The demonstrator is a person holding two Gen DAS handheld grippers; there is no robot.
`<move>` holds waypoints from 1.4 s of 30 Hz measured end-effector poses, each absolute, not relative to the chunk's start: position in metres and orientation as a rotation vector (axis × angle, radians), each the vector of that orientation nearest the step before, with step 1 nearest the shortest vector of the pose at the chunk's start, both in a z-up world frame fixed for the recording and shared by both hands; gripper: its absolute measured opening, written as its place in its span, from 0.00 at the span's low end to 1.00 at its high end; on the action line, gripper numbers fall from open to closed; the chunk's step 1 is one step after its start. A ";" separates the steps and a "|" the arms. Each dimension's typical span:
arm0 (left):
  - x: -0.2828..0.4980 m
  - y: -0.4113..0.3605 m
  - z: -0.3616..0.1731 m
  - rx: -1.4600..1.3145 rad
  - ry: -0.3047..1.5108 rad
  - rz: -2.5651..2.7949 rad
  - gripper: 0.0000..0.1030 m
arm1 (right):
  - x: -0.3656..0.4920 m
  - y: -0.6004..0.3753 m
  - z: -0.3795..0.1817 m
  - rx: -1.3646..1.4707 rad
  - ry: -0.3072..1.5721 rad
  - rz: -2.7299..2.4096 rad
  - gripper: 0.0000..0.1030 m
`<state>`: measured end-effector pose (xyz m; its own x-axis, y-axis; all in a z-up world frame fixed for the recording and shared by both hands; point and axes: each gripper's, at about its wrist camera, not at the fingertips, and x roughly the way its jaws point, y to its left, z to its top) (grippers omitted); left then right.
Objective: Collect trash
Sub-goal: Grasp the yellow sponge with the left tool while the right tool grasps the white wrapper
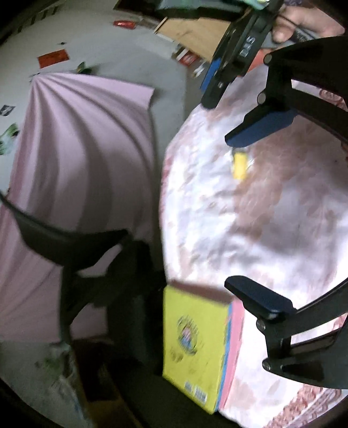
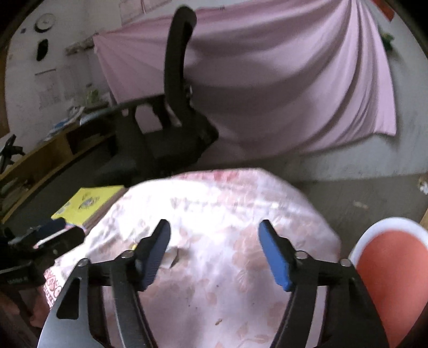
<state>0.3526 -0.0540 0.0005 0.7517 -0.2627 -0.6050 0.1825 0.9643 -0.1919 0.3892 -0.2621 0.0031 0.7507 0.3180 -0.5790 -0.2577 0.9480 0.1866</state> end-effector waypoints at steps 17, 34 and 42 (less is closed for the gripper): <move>0.389 -0.091 -0.028 -0.114 0.886 -0.370 0.41 | 0.405 -0.263 -0.011 0.117 0.773 0.316 0.47; 0.369 -0.050 -0.018 -0.162 0.865 -0.272 0.24 | 0.400 -0.249 -0.007 0.090 0.761 0.370 0.48; 0.362 -0.017 -0.014 -0.192 0.827 -0.176 0.24 | 0.400 -0.224 -0.007 0.058 0.786 0.457 0.55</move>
